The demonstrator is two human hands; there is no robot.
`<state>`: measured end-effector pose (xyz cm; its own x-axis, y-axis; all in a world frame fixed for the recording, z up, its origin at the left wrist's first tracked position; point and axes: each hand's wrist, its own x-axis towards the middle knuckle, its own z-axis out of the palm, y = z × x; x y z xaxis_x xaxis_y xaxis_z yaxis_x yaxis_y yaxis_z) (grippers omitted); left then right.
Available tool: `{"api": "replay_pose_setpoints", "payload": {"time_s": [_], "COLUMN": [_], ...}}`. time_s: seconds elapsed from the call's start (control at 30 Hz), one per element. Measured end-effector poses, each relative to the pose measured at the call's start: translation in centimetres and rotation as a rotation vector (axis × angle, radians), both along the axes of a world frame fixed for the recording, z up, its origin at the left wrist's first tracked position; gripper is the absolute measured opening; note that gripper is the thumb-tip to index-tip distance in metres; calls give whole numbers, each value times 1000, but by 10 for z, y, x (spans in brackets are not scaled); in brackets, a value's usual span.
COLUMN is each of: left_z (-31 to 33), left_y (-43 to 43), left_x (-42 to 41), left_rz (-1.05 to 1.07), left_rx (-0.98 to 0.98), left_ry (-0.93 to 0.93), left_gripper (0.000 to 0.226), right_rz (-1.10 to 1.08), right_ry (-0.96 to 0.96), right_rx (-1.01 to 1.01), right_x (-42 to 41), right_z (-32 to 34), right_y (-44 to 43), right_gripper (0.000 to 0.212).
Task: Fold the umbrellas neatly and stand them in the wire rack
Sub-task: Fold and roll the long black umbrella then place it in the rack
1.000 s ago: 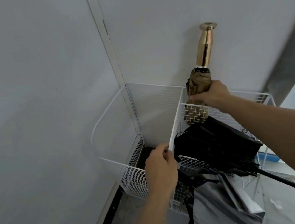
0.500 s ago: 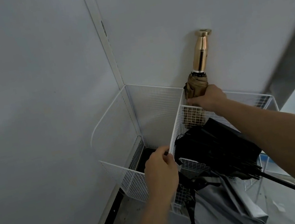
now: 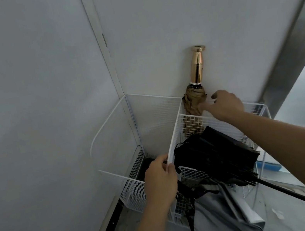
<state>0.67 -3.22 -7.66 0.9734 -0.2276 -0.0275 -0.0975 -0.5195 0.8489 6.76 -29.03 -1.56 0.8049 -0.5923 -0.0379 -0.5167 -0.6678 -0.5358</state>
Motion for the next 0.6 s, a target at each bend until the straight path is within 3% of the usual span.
{"api": "replay_pose_setpoints", "payload": {"time_s": [0.07, 0.17, 0.33, 0.47, 0.6], "left_z": [2, 4, 7, 8, 9], "left_y": [1, 1, 3, 0, -1], "left_x": [-3, -12, -27, -33, -37], "left_rz": [-9, -35, -61, -71, -65], "left_rx": [11, 32, 73, 83, 96], "left_ry": [2, -7, -20, -32, -32], "left_gripper": [29, 35, 47, 44, 45], "right_rz": [-3, 28, -7, 31, 46], "right_ry": [-84, -50, 214, 581, 495], "right_rx": [-123, -222, -283, -133, -57], "right_x": [-26, -80, -174, -212, -219], "right_z": [6, 5, -40, -89, -100], "right_y": [-3, -9, -26, -33, -32], "right_gripper": [49, 24, 36, 62, 52]}}
